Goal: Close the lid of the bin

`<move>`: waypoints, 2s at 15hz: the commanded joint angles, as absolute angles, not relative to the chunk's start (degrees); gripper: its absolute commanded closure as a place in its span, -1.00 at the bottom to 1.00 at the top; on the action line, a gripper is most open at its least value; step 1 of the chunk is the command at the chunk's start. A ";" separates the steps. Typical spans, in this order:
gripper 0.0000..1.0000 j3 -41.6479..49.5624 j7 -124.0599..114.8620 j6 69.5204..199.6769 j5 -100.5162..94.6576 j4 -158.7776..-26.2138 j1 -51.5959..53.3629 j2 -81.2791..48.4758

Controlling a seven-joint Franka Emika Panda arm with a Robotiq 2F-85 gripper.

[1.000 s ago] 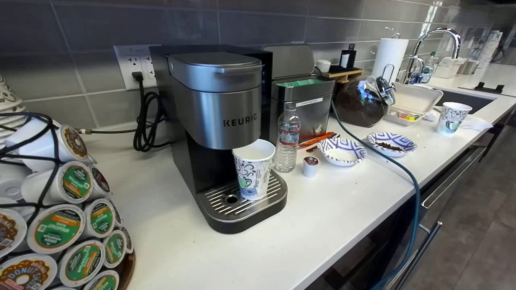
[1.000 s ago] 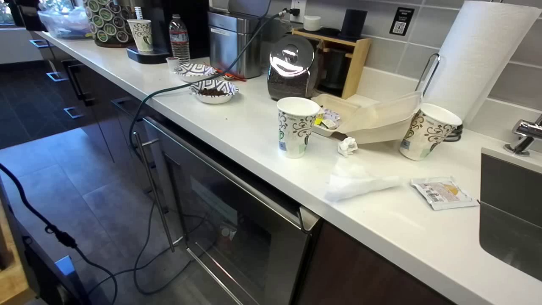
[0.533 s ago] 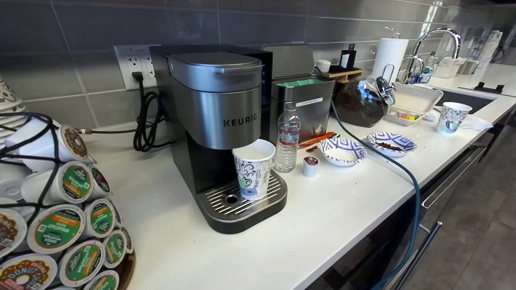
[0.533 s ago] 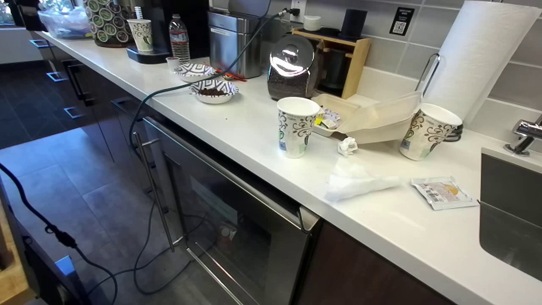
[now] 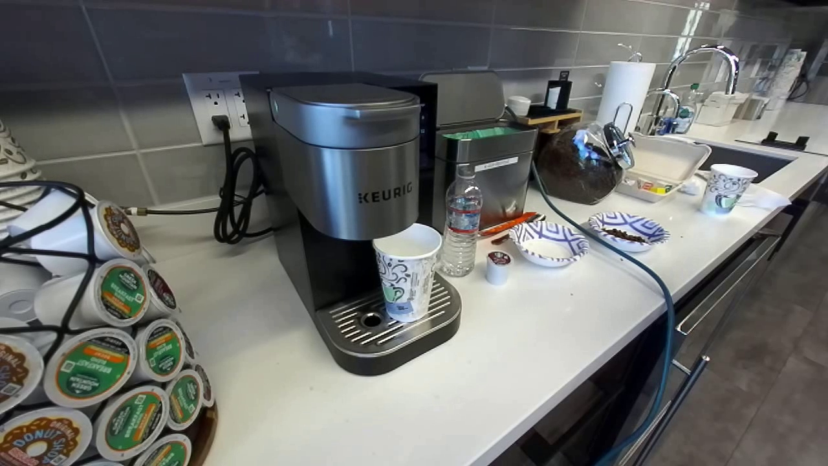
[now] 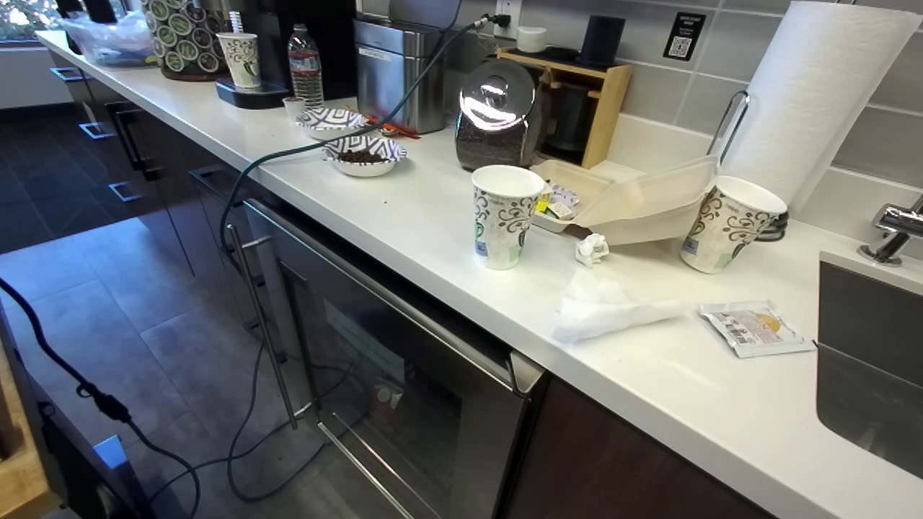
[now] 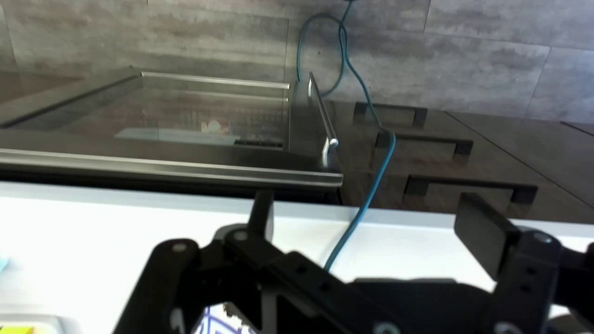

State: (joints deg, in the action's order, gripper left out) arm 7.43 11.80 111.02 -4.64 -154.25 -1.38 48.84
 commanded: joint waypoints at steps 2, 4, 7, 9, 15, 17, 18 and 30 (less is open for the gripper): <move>-1.00 16.36 26.07 113.40 -2.41 -142.99 1.91 44.81; -1.00 19.47 31.88 114.93 0.43 -137.01 5.54 40.34; -1.00 23.51 39.83 117.22 8.67 -129.76 12.10 32.98; -1.00 19.90 37.10 116.43 6.39 -133.73 6.91 38.12; -1.00 19.15 36.82 116.45 6.04 -133.92 5.40 38.59; -1.00 19.14 36.81 116.45 6.03 -134.00 5.38 38.74; -1.00 19.12 36.81 116.45 6.02 -134.05 5.38 38.75; -1.00 60.79 87.10 127.30 45.71 -114.57 44.50 16.28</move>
State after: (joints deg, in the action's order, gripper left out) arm 49.50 76.13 134.55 34.72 -123.42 33.64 23.71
